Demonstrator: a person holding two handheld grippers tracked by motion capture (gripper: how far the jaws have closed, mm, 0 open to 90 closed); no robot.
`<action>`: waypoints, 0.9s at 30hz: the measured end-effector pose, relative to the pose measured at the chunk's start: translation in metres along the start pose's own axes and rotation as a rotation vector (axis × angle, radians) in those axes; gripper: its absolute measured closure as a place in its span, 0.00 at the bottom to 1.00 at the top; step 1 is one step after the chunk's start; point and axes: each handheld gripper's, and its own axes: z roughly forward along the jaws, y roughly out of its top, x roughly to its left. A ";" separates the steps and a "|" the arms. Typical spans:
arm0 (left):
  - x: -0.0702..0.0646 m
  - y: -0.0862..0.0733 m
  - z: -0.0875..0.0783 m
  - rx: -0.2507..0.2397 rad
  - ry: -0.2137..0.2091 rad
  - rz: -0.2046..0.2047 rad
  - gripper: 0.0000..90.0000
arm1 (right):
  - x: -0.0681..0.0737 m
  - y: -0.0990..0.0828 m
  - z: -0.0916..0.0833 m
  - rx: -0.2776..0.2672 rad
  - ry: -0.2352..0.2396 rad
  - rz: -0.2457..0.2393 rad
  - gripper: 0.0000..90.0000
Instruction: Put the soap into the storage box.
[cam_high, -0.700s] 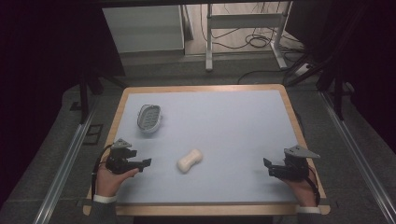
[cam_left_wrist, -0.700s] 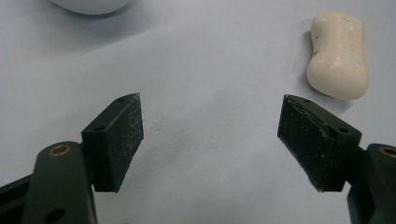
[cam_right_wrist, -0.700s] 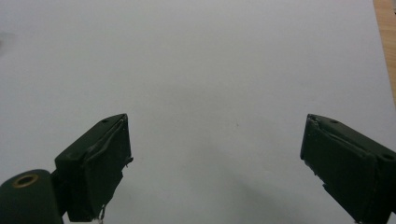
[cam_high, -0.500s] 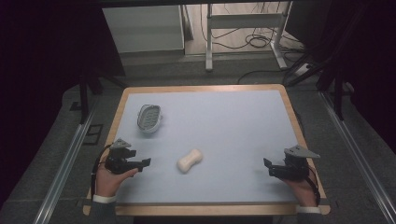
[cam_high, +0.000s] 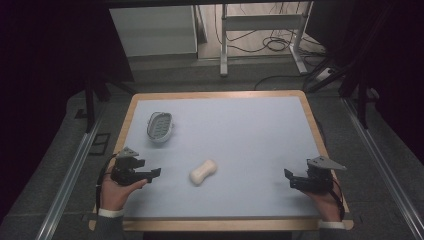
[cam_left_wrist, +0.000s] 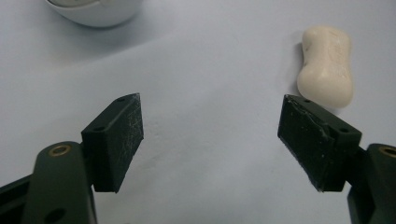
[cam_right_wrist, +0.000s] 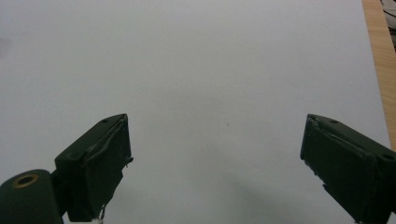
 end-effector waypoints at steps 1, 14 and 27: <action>-0.001 0.001 -0.001 -0.001 -0.004 -0.001 0.25 | 0.000 0.000 0.000 -0.002 0.005 -0.001 0.09; -0.022 0.019 -0.014 0.041 0.005 0.042 0.26 | -0.002 0.002 -0.003 -0.016 0.003 0.004 0.09; -0.029 0.027 -0.017 0.059 -0.014 0.093 0.27 | 0.003 0.003 -0.009 -0.022 -0.010 -0.011 0.09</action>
